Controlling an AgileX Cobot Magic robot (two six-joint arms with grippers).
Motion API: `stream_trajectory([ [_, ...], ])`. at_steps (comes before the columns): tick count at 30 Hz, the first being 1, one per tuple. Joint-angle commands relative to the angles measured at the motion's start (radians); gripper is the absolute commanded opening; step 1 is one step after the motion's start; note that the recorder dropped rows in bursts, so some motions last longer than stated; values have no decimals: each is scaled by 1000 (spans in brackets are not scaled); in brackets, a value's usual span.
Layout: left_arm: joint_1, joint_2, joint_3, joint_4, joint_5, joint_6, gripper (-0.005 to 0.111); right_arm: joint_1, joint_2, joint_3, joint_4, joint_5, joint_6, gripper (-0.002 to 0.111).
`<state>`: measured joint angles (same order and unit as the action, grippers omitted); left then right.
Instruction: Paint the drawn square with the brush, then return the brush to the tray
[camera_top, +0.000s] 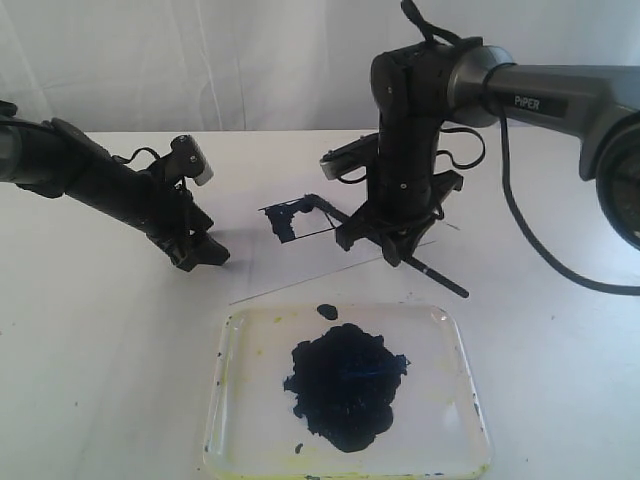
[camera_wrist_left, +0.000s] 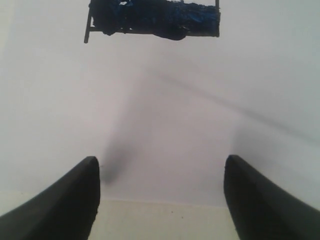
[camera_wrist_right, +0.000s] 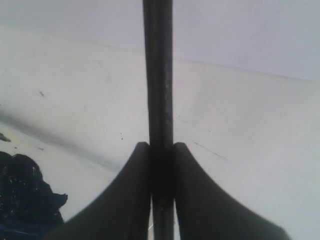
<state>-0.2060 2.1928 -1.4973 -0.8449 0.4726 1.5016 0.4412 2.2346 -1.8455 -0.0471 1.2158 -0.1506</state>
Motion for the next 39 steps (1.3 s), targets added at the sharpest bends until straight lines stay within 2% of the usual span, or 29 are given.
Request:
stream_trajectory([
  [1, -5, 31, 20, 94, 16, 14, 72, -6, -20, 0, -5, 5, -1, 0],
  [39, -5, 31, 20, 95, 10, -5, 72, -4, -73, 149, -32, 5, 14, 0],
])
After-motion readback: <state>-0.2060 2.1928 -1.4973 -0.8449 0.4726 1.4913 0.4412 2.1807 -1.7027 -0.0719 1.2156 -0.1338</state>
